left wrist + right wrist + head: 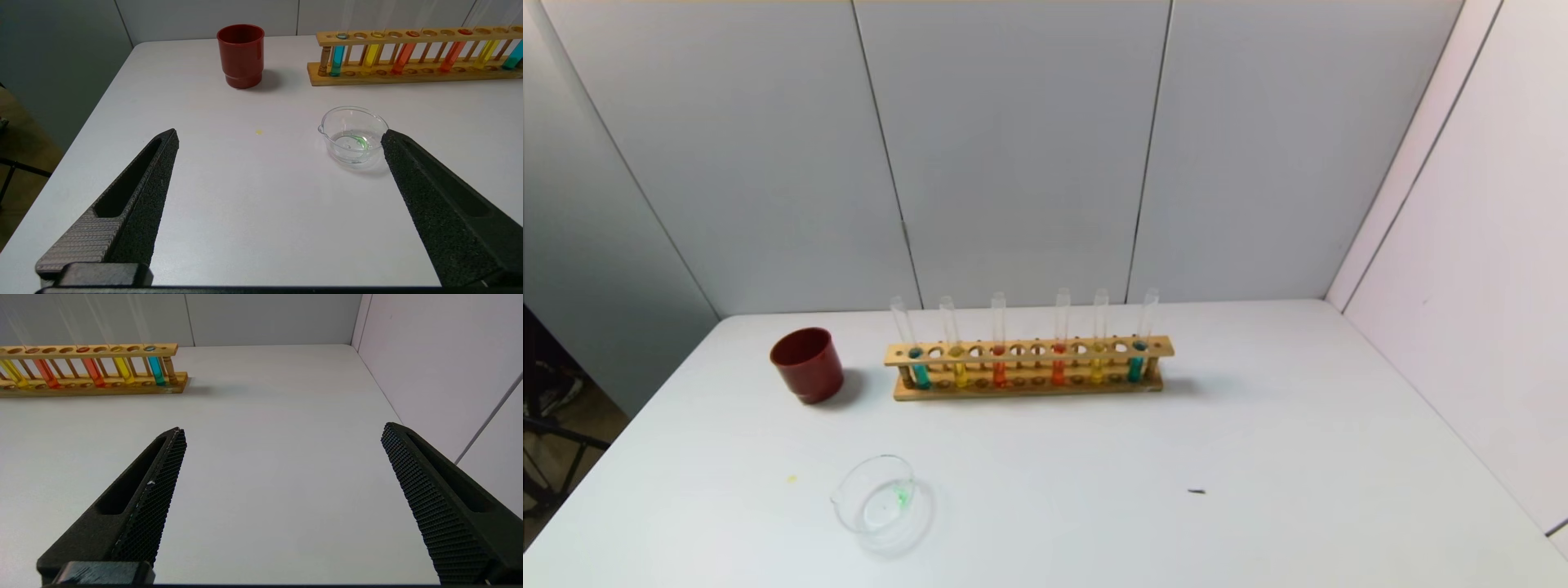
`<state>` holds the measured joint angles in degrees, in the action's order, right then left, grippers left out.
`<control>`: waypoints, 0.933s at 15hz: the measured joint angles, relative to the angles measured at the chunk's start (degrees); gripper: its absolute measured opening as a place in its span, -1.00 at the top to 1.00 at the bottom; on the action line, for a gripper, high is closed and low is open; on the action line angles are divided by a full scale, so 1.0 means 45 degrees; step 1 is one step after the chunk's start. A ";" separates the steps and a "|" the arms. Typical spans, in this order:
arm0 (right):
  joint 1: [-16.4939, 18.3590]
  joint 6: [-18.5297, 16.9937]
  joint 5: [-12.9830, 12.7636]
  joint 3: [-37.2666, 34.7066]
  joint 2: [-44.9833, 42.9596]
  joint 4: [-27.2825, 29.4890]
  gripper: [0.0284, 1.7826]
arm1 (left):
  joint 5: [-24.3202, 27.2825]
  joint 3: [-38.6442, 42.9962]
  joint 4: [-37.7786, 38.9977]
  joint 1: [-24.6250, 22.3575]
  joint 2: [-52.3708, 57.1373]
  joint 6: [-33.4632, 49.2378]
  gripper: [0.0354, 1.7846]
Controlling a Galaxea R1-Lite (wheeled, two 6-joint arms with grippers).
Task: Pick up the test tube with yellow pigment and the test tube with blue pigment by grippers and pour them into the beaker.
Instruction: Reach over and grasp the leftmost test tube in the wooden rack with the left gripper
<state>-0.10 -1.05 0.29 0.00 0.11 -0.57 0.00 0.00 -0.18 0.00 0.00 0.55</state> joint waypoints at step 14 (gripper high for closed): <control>0.0000 0.0003 -0.0005 0.0000 0.0000 -0.0005 -0.96 | 0.1406 -0.3031 -0.1067 0.0049 -0.2303 -0.0894 -0.96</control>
<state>-0.10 -1.04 0.27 0.00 0.11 -0.60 6.33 -13.64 -4.99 0.22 -10.36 -3.47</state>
